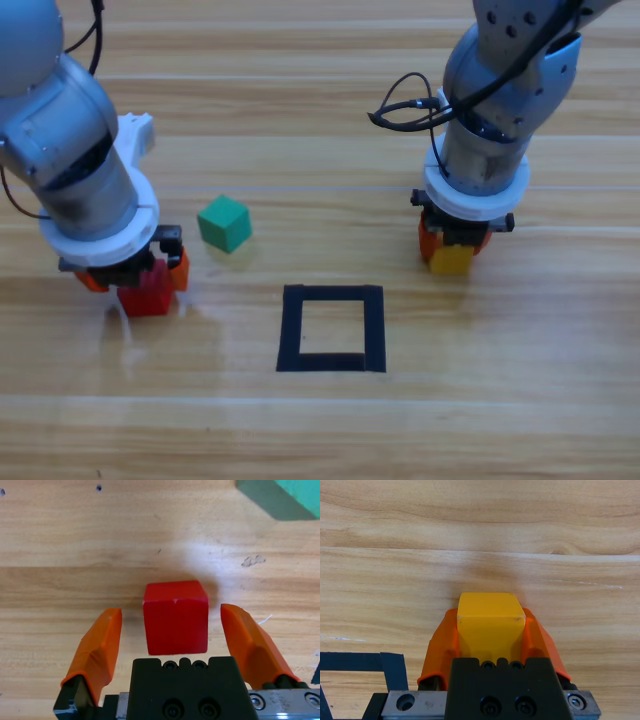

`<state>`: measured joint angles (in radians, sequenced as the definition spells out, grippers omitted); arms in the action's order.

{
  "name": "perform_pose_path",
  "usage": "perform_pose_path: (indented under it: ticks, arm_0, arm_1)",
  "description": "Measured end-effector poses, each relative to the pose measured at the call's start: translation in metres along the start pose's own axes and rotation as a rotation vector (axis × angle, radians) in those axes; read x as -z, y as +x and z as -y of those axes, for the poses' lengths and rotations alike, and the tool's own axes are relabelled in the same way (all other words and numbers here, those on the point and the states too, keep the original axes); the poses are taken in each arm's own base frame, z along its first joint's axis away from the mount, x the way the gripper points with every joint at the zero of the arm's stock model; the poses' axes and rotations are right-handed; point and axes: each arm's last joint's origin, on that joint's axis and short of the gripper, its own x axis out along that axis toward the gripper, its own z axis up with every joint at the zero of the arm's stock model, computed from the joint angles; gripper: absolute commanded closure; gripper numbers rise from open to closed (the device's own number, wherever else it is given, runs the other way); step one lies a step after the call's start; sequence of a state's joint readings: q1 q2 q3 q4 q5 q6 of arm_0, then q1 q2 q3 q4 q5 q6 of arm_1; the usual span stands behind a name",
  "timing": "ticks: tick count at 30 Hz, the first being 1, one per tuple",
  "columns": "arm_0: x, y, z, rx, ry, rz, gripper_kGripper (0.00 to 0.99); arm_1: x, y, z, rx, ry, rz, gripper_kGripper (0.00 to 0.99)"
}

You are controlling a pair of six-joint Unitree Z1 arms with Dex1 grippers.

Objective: Stack the blocks in the rectangular block: red at the bottom, yellow in the middle, green on top

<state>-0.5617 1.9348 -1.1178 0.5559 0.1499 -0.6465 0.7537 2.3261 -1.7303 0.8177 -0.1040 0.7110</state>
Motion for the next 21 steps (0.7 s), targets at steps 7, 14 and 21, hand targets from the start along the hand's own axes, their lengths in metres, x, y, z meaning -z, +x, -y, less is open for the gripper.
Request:
perform_pose_path:
  ticks: [7, 14, 21]
  arm_0:
    - [0.001, 0.013, 0.001, -0.019, 0.003, -0.024, 0.573]
    - [0.001, 0.013, 0.001, -0.022, 0.024, -0.018, 0.949]
    - [-0.004, -0.003, 0.002, -0.009, 0.057, 0.028, 0.978]
  arm_1:
    - [0.006, -0.006, 0.006, 0.008, -0.015, -0.018, 0.990]
    - [0.014, -0.074, 0.022, -0.050, -0.030, 0.052, 0.990]
    - [0.019, -0.098, 0.029, -0.058, -0.032, 0.062, 0.990]
